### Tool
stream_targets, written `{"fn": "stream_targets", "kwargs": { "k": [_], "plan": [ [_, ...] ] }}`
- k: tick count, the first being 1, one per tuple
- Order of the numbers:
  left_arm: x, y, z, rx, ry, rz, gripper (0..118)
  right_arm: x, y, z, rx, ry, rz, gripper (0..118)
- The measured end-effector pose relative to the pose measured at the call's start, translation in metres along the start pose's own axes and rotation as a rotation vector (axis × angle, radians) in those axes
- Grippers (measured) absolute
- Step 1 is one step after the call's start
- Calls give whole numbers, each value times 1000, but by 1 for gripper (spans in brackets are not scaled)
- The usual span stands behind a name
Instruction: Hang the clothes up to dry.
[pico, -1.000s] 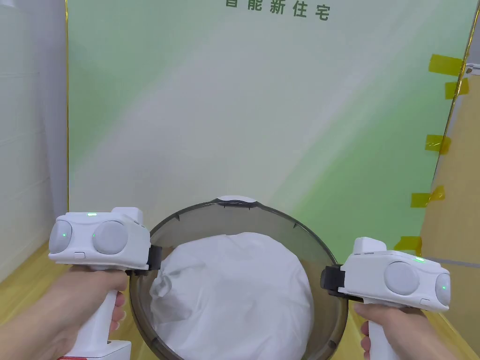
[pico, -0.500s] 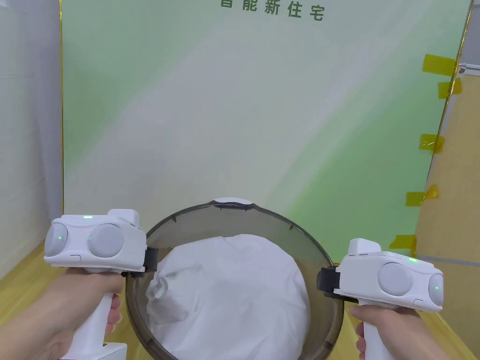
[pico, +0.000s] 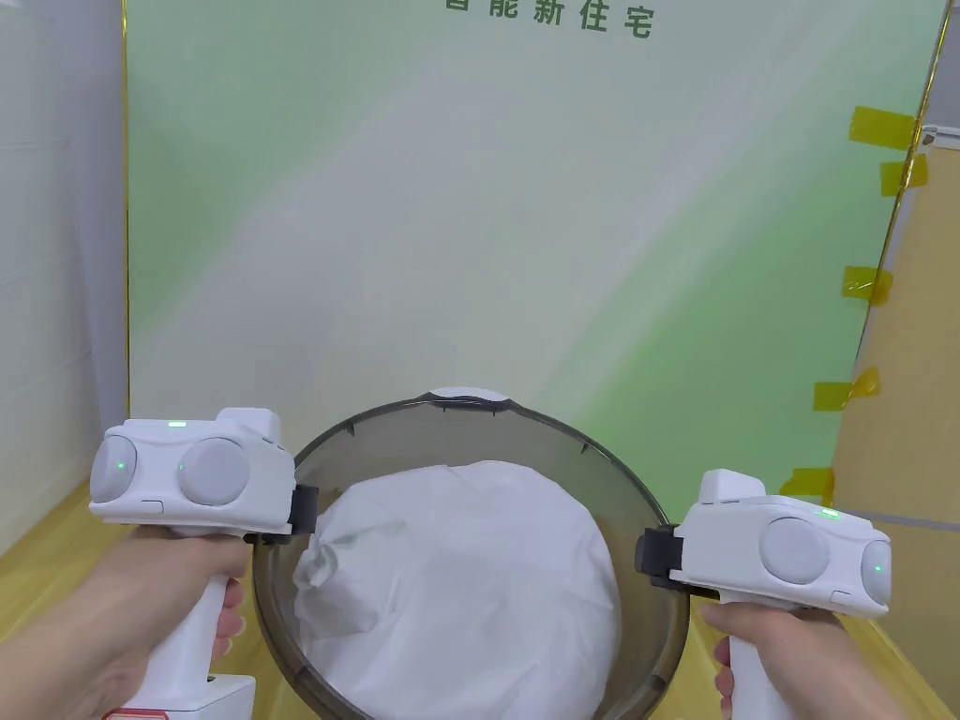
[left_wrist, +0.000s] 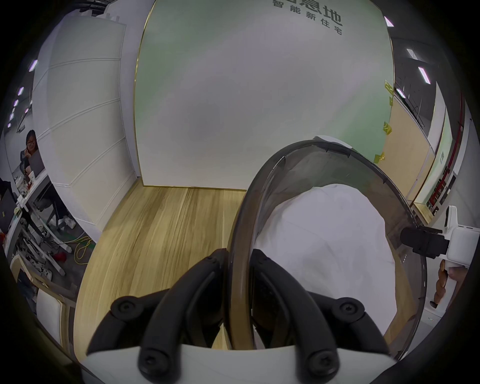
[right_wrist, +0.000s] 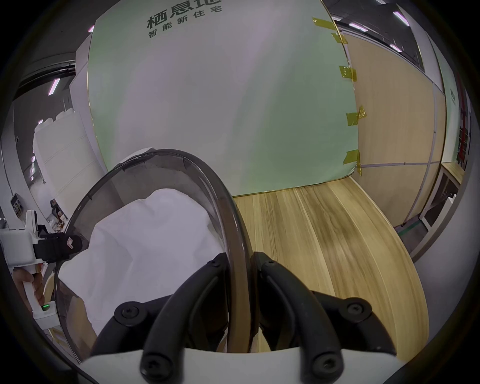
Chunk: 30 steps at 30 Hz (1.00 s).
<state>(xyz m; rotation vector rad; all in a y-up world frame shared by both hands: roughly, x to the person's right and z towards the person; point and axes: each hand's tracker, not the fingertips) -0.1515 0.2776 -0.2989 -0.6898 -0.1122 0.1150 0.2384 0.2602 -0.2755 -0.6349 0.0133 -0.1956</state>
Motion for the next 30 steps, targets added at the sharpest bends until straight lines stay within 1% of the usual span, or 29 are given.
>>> {"fn": "stream_targets", "kwargs": {
  "k": [3, 26, 30],
  "plan": [
    [-1, 0, 0, 1, 0, 3, 20, -3, -1, -1, 1, -7, 14, 15],
    [-9, -9, 4, -7, 1, 20, 20, -7, -6, 2, 4, 6, 17, 15],
    [-8, -2, 1, -4, -1, 15, 20, -5, 3, 1, 9, 13, 6, 15]
  ]
}}
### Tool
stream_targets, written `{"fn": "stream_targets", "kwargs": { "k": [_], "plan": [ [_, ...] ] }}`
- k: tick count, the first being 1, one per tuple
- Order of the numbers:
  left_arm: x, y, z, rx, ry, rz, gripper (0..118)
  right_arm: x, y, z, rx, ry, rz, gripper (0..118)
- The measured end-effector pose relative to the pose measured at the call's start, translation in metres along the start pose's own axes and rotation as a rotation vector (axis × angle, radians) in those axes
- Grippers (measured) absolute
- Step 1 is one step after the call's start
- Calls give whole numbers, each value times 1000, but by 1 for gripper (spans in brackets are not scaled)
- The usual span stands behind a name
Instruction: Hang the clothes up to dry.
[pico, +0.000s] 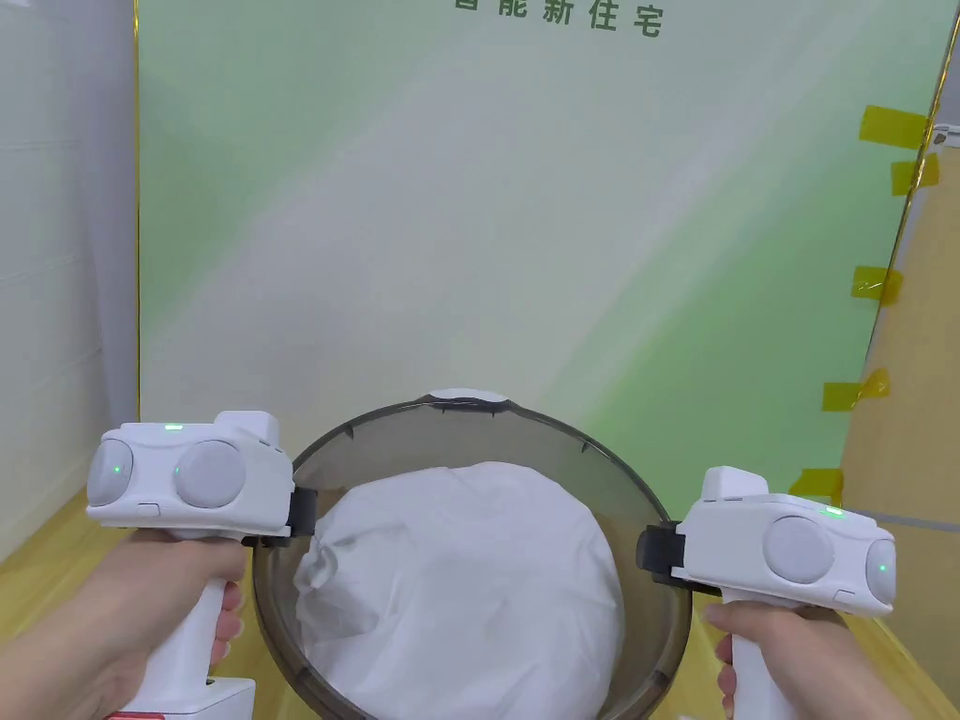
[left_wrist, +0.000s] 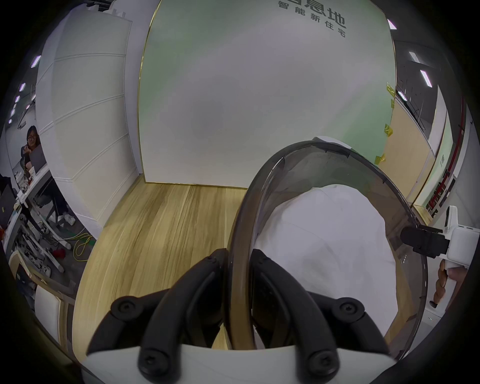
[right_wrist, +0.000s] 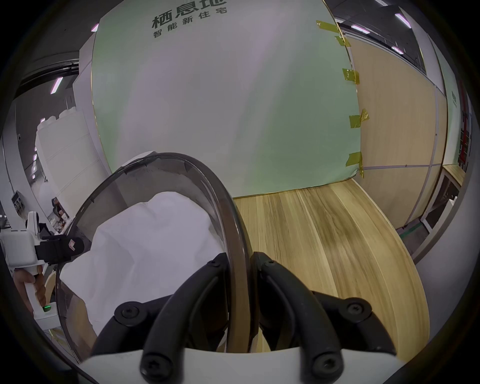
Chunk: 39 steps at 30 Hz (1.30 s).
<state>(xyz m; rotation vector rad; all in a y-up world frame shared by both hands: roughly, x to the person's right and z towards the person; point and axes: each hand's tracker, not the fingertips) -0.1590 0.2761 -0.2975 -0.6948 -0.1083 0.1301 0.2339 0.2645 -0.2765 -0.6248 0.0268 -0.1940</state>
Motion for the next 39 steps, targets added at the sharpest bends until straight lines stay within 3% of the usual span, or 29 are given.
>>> {"fn": "stream_targets", "kwargs": {
  "k": [11, 25, 37, 39],
  "plan": [
    [6, 22, -62, -54, 16, 11, 20, 8, 28, -61, -66, -20, 16, 15],
    [6, 21, -167, -201, 31, 41, 20, 33, 16, -164, -208, -43, 28, 15],
    [9, 20, -175, -181, 47, -3, 20, 36, 19, -176, -200, -42, 43, 15],
    [10, 21, -175, -184, 50, -5, 20, 37, 18, -176, -197, -38, 15, 22]
  ]
}}
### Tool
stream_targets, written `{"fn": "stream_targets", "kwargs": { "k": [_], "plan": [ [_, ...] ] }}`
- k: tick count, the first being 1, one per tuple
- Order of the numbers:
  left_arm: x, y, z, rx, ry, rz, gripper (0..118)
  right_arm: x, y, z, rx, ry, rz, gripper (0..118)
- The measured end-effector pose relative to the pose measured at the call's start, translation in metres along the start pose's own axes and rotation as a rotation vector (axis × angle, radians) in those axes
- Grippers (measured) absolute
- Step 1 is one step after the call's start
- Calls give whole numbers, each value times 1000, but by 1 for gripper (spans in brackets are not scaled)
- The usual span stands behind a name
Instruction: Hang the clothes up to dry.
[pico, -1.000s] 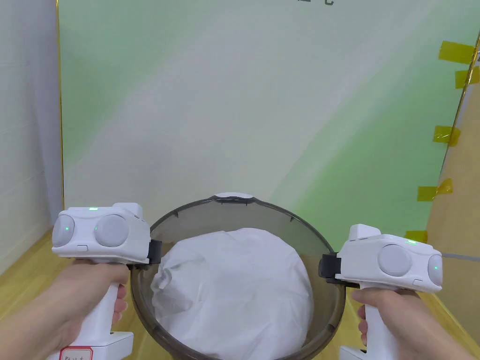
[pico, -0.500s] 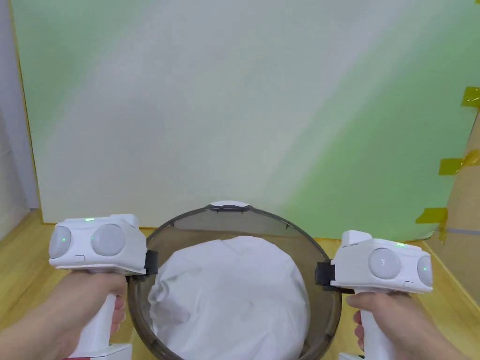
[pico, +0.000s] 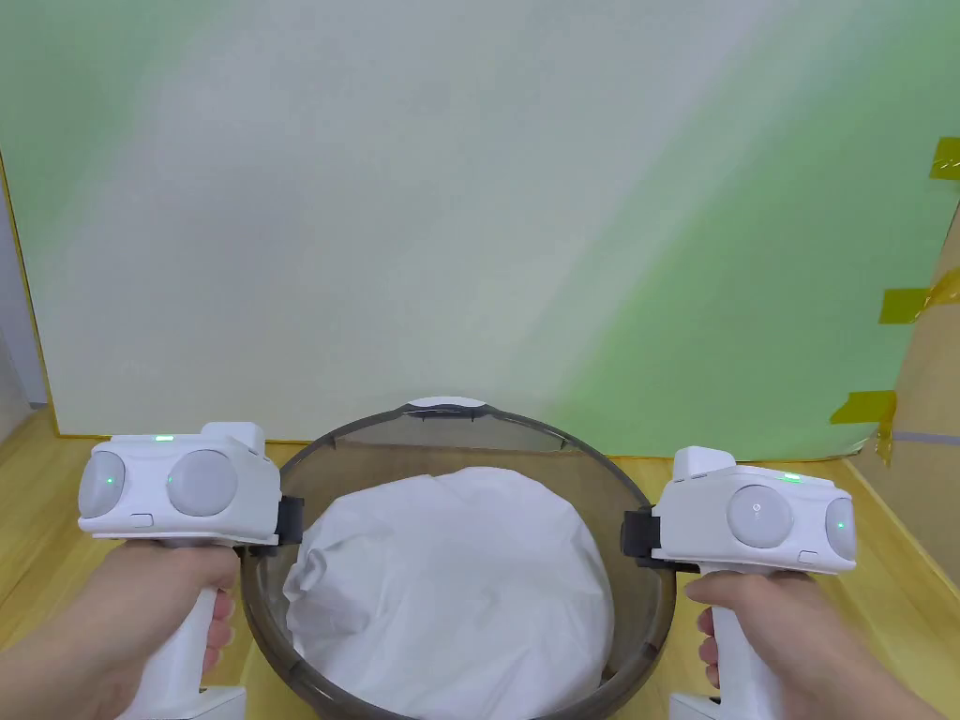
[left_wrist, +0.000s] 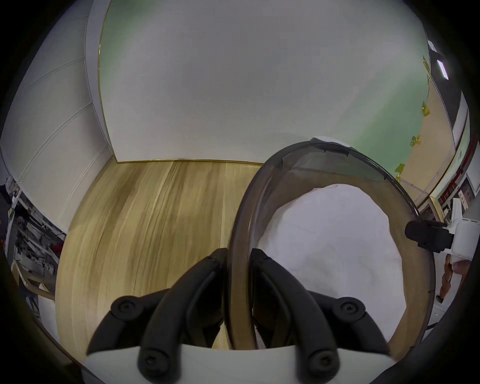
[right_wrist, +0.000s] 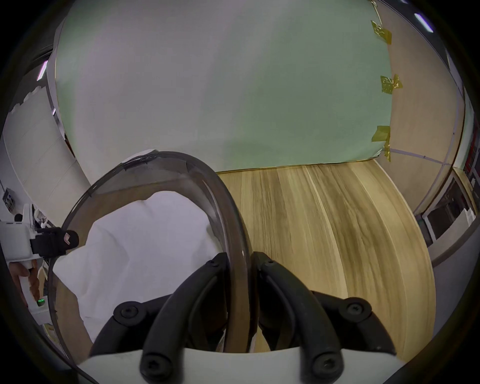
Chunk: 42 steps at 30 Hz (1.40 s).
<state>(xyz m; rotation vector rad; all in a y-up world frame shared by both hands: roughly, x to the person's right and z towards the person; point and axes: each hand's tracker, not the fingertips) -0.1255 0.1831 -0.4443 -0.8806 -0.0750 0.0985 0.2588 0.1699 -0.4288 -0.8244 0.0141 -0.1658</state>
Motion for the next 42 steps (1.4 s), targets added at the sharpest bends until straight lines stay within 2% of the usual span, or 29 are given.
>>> {"fn": "stream_targets", "kwargs": {
  "k": [1, 2, 3, 4, 5, 7, 11, 14, 15, 16, 17, 18, 19, 23, 26, 28, 29, 30, 31, 32, 33, 34, 35, 38, 42],
  "plan": [
    [0, 0, 0, -2, 1, 0, 20, 0, 0, 0, 2, -9, 2, 41],
    [0, 0, 1, -3, 2, 0, 20, -3, 3, 3, 16, -49, 47, 82],
    [0, 1, 0, -4, 2, -2, 20, -7, 5, 11, 59, -93, 102, 109],
    [-1, 1, 0, -4, 0, -2, 20, -10, 7, 22, 123, -118, 127, 117],
    [-1, 1, 0, -3, -3, 2, 20, -13, 8, 40, 216, -108, 160, 114],
    [-2, 0, -1, 1, -6, 4, 20, -17, 9, 64, 339, -49, 165, 115],
    [1, -2, -1, 10, 10, -5, 21, -22, -5, 97, 412, -20, 202, 116],
    [4, 0, 0, 3, 47, -20, 35, -20, -18, 111, 448, -21, 183, 116],
    [6, 2, 6, 28, 86, -23, 35, -19, -22, 116, 464, -16, 175, 116],
    [7, 1, 16, 70, 97, -19, 56, -18, -24, 121, 478, -10, 167, 116],
    [8, 0, 27, 119, 93, -26, 85, -16, -27, 127, 504, -10, 150, 116],
    [8, -2, 40, 177, 65, -33, 105, -15, -30, 134, 532, 5, 139, 116],
    [7, -6, 53, 237, 36, -47, 113, -13, -32, 141, 559, 10, 125, 116],
    [5, -39, 120, 517, -77, -28, 113, -14, -44, 171, 663, 2, 108, 116],
    [5, -71, 157, 653, -134, -25, 113, -17, -56, 187, 660, 50, 119, 115],
    [2, -90, 171, 677, -147, -21, 113, -22, -68, 194, 670, 60, 116, 111],
    [1, -104, 177, 723, -163, -19, 110, -24, -76, 196, 686, 66, 128, 103],
    [0, -117, 182, 767, -159, -27, 101, -27, -84, 197, 700, 58, 160, 87],
    [-1, -129, 185, 785, -136, -64, 81, -29, -91, 197, 699, 54, 174, 63],
    [-1, -139, 187, 788, -110, -92, 47, -29, -97, 196, 689, 61, 182, 18],
    [0, -149, 187, 770, -58, -96, 21, -31, -105, 194, 692, 53, 179, 3],
    [-1, -157, 186, 763, -40, -82, 7, -32, -111, 194, 695, 12, 177, 4],
    [-3, -164, 185, 764, -46, -62, 5, -33, -120, 194, 702, 29, 173, 3],
    [-12, -176, 187, 734, -73, -37, 2, -37, -135, 190, 674, 19, 206, 3],
    [-11, -185, 192, 761, -38, -85, 2, -43, -144, 192, 694, 14, 215, 3]
  ]
}}
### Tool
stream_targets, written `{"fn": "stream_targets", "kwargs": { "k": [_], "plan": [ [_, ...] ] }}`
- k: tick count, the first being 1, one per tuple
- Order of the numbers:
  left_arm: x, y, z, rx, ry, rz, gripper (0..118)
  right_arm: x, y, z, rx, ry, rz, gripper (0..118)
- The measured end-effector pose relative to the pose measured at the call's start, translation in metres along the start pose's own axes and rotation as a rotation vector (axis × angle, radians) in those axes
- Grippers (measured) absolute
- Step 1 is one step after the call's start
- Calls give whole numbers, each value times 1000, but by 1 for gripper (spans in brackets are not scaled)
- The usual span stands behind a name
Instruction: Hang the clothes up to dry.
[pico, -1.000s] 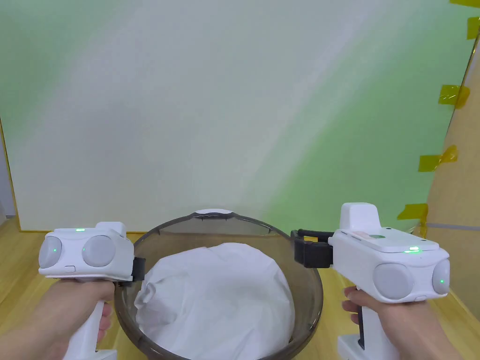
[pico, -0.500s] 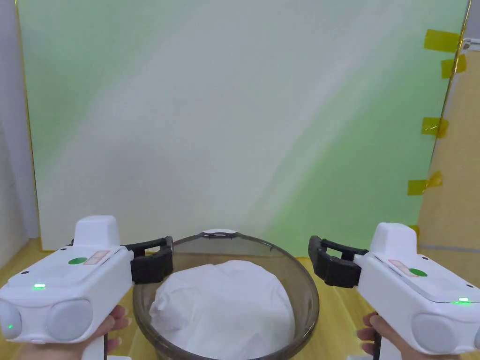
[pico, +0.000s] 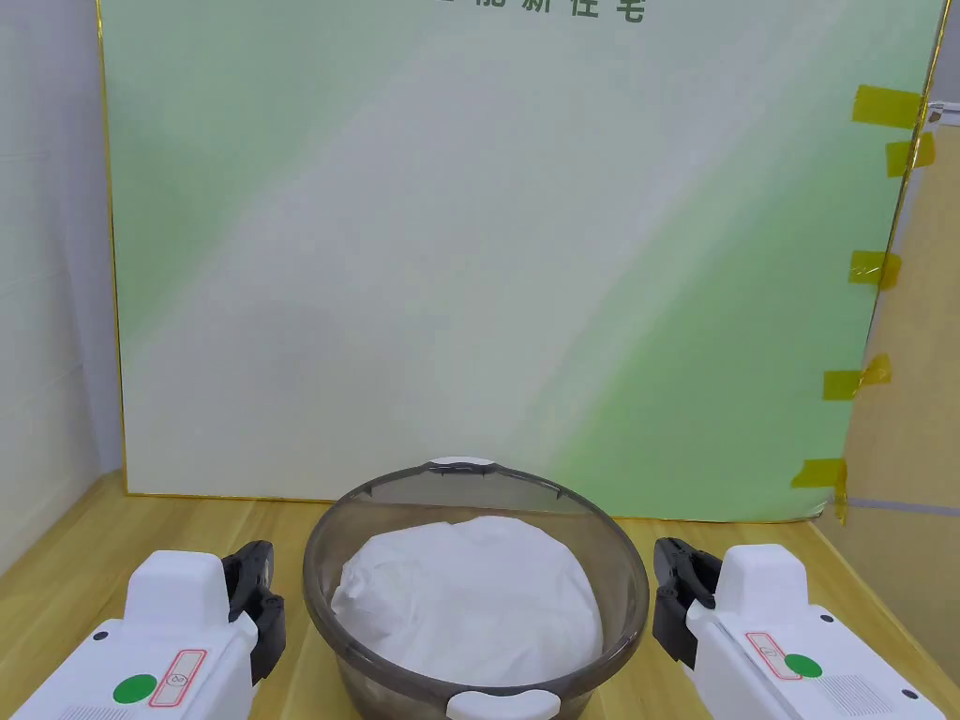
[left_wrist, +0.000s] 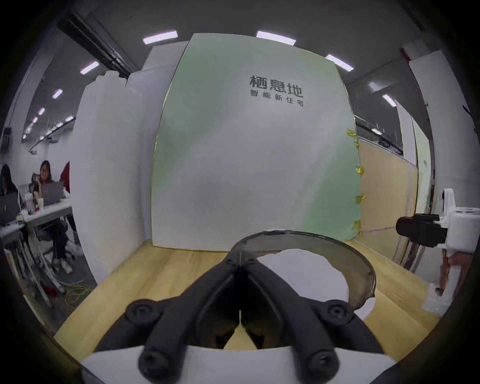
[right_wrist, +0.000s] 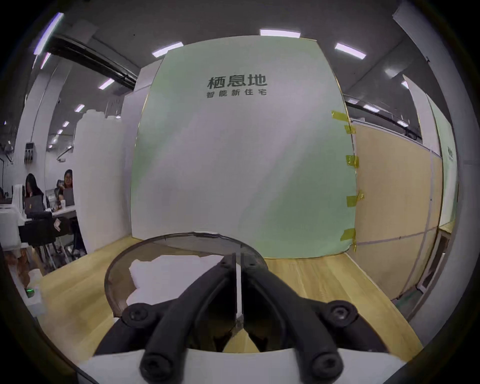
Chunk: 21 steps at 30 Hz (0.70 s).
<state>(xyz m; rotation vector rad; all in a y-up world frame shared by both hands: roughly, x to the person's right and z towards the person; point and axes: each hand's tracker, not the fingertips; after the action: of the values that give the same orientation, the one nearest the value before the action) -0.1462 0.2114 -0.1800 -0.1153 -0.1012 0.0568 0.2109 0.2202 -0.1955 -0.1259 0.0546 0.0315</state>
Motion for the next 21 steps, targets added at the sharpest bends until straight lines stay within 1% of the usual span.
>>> {"fn": "stream_targets", "kwargs": {
  "k": [2, 6, 8, 10, 11, 13, 14, 16, 18, 20, 21],
  "plan": [
    [2, 0, 1, 6, 2, -7, 2, -2, 1, 1, 7, 4, -20, 3],
    [1, 1, 1, 18, -2, 1, 2, -9, 5, -4, 2, 8, -17, 3],
    [0, 0, 3, 29, 2, -9, 2, -15, 14, -13, -14, 38, -30, 3],
    [-4, -2, 9, 32, 12, -14, 2, -29, 32, -26, -13, 47, -21, 3],
    [-7, -4, 13, 34, 17, -16, 2, -39, 45, -34, -15, 89, -27, 3],
    [-14, -9, 23, 36, 30, -21, 2, -66, 72, -53, -51, 197, -37, 3],
    [-18, -11, 27, 34, 41, -16, 2, -86, 87, -62, -73, 249, -16, 3],
    [-25, -16, 36, 27, 53, 8, 2, -130, 108, -84, -144, 352, 49, 3],
    [-31, -22, 42, 25, 67, 20, 2, -182, 119, -109, -280, 434, 143, 3],
    [-34, -25, 47, 21, 82, 15, 2, -229, 118, -132, -387, 526, 166, 3],
    [-36, -26, 49, 21, 86, 13, 2, -254, 114, -144, -430, 548, 195, 3]
  ]
}}
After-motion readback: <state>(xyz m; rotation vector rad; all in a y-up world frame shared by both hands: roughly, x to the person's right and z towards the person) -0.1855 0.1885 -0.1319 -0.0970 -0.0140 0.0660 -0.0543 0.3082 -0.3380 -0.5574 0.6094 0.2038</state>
